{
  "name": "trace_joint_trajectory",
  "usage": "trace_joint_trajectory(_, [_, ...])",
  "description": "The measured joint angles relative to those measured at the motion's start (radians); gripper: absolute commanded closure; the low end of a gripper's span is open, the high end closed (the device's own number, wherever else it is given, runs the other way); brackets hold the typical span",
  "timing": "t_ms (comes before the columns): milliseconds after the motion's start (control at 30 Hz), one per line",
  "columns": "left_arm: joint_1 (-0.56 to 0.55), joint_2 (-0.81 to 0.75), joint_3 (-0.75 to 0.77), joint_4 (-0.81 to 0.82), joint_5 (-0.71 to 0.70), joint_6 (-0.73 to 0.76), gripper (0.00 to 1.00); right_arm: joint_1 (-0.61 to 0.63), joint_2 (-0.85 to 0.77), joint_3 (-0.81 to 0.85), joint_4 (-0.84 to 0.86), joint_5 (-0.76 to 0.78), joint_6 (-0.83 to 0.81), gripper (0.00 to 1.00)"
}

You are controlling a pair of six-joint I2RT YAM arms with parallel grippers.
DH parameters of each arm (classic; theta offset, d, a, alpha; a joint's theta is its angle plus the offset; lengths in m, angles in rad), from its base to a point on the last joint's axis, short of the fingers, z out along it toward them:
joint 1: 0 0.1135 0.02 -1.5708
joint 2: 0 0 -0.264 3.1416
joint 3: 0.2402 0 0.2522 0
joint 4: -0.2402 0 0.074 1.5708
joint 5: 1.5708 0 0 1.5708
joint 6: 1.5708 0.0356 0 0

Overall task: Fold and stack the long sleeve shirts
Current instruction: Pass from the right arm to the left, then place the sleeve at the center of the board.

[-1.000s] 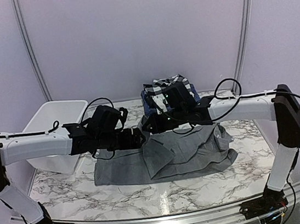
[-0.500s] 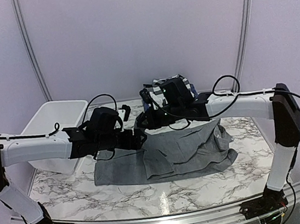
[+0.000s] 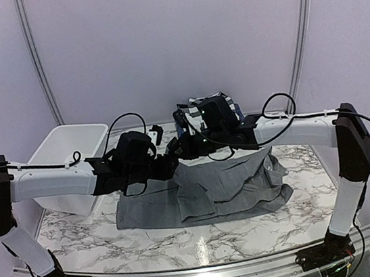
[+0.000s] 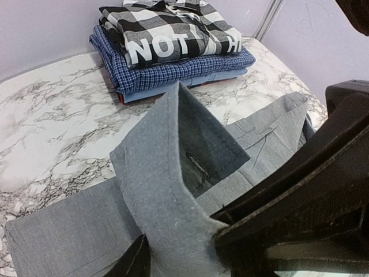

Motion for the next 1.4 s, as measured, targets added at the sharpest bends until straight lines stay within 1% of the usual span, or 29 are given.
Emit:
trace_joint_trajectory(33, [0.0,0.008,0.004,0.006,-0.001,0.0,0.7,0.0,0.0,0.0,0.001,0.002,0.001,1.0])
trace_joint_trajectory(67, [-0.001,0.014,0.007,0.012,-0.002,0.002,0.82,0.0,-0.001,-0.001,0.002,0.003,0.003,1.0])
trace_joint_trajectory(100, [-0.001,0.019,0.01,0.015,-0.001,-0.005,0.91,0.0,-0.003,-0.003,0.005,0.005,0.004,1.0])
trace_joint_trajectory(133, [-0.001,0.023,0.014,0.017,0.0,-0.002,0.97,0.0,-0.005,-0.006,0.01,0.008,0.006,0.99])
trace_joint_trajectory(167, [-0.002,0.026,0.018,0.019,0.002,-0.002,1.0,0.0,-0.008,-0.008,0.012,0.011,0.006,0.95])
trace_joint_trajectory(300, [-0.003,0.027,0.026,0.029,-0.019,-0.011,1.0,0.0,-0.046,-0.035,0.013,0.056,0.006,0.76])
trace_joint_trajectory(467, [0.004,0.027,0.068,0.017,-0.077,-0.029,1.0,-0.006,-0.166,-0.105,-0.008,0.176,-0.009,0.6])
trace_joint_trajectory(533, [0.008,0.027,0.1,0.008,-0.1,-0.039,1.0,-0.017,-0.238,-0.154,-0.016,0.23,-0.009,0.56])
trace_joint_trajectory(667, [0.019,0.027,0.17,-0.016,-0.127,-0.051,1.0,-0.081,-0.388,-0.285,-0.031,0.328,-0.005,0.55])
trace_joint_trajectory(833, [0.033,0.028,0.259,-0.055,-0.145,-0.052,1.0,-0.229,-0.534,-0.469,-0.086,0.462,0.018,0.55])
trace_joint_trajectory(1033, [0.058,0.059,0.385,-0.111,-0.161,-0.052,1.0,-0.413,-0.657,-0.676,-0.145,0.542,0.046,0.55])
trace_joint_trajectory(1200, [0.077,0.097,0.464,-0.155,-0.167,-0.051,1.0,-0.529,-0.684,-0.809,-0.138,0.555,0.063,0.56])
trace_joint_trajectory(1400, [0.082,0.116,0.507,-0.179,-0.158,-0.048,1.0,-0.662,-0.649,-0.937,-0.057,0.493,0.07,0.57])
